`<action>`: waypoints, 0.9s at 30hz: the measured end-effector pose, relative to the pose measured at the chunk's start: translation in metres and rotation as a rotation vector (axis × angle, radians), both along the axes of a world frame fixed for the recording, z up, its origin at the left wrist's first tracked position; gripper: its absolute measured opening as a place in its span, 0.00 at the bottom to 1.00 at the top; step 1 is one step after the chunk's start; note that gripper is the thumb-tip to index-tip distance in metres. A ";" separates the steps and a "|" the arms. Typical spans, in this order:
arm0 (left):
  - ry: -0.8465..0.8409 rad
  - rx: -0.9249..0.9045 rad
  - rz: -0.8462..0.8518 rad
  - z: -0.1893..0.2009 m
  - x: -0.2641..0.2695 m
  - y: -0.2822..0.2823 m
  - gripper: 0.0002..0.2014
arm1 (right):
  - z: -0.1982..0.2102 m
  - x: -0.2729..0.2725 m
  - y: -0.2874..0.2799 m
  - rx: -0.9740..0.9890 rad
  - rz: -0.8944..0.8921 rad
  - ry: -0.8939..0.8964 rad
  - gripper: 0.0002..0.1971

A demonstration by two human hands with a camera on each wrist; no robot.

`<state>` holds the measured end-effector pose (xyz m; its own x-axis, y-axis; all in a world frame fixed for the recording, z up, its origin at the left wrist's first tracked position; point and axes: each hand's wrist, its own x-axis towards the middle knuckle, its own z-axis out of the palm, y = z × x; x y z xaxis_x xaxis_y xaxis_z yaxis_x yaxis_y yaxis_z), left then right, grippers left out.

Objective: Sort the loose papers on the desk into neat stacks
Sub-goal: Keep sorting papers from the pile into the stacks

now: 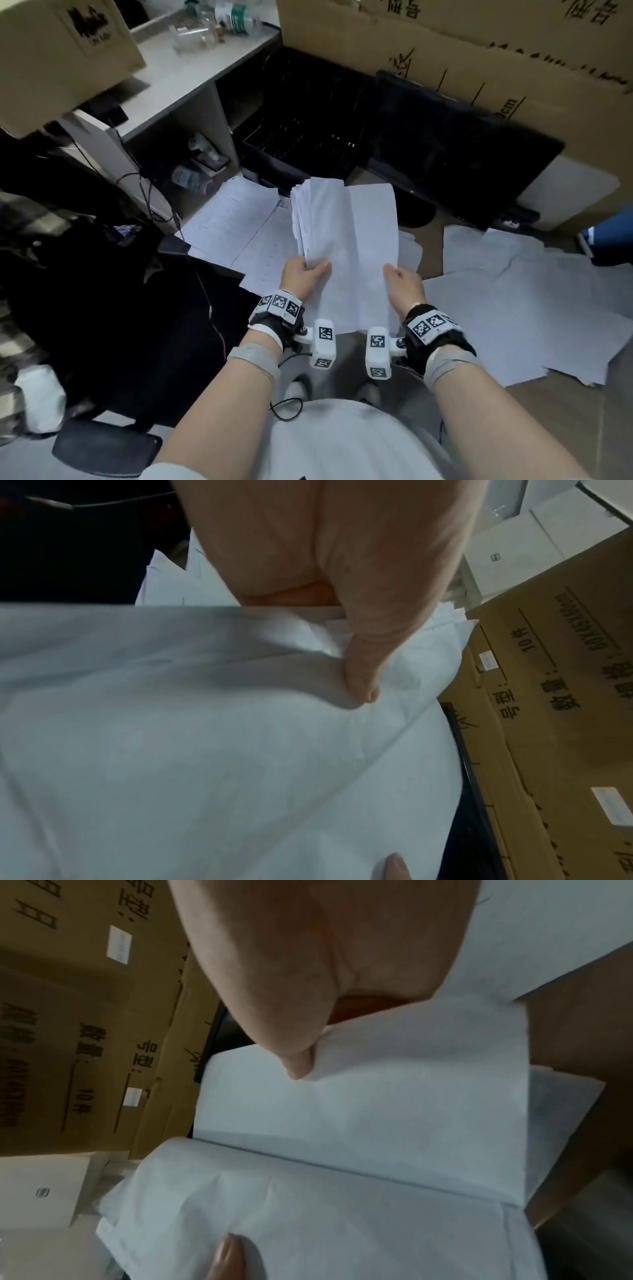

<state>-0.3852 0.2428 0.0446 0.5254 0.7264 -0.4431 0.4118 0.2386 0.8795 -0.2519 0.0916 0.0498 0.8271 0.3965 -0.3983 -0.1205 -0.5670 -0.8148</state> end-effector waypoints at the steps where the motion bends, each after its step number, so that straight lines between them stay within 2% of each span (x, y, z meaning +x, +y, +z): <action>1: -0.001 -0.015 0.013 0.001 0.002 -0.002 0.12 | -0.002 0.005 -0.001 0.006 -0.014 0.011 0.17; 5: -0.010 -0.050 0.083 0.008 0.014 -0.013 0.20 | -0.005 0.024 0.000 -0.002 0.005 0.020 0.19; 6: -0.026 -0.069 0.102 0.011 0.015 -0.017 0.19 | -0.006 0.028 0.000 -0.020 0.023 0.009 0.20; 9: -0.010 -0.110 0.192 0.012 0.021 -0.032 0.04 | -0.014 0.041 -0.007 -0.024 0.092 0.049 0.20; 12: 0.044 -0.098 0.269 0.002 0.020 -0.045 0.03 | -0.020 0.051 -0.015 -0.062 0.236 0.117 0.18; 15: 0.033 -0.157 0.348 -0.001 0.027 -0.052 0.10 | -0.011 0.065 -0.015 -0.043 0.334 0.125 0.22; 19: -0.006 -0.208 0.337 0.007 0.044 -0.050 0.04 | 0.001 0.073 -0.006 0.093 0.406 0.166 0.16; 22: -0.059 -0.303 0.233 0.020 0.051 -0.045 0.10 | 0.006 0.068 0.009 0.082 0.559 0.186 0.15; 23: -0.040 -0.311 0.216 0.013 0.051 -0.039 0.12 | 0.006 0.067 0.014 0.067 0.602 0.174 0.15; 25: 0.058 -0.264 0.230 -0.003 0.051 -0.022 0.14 | 0.002 0.065 0.025 0.090 0.582 0.156 0.18; 27: 0.124 -0.221 0.332 -0.022 0.047 -0.003 0.20 | -0.007 0.064 0.033 0.130 0.387 0.128 0.21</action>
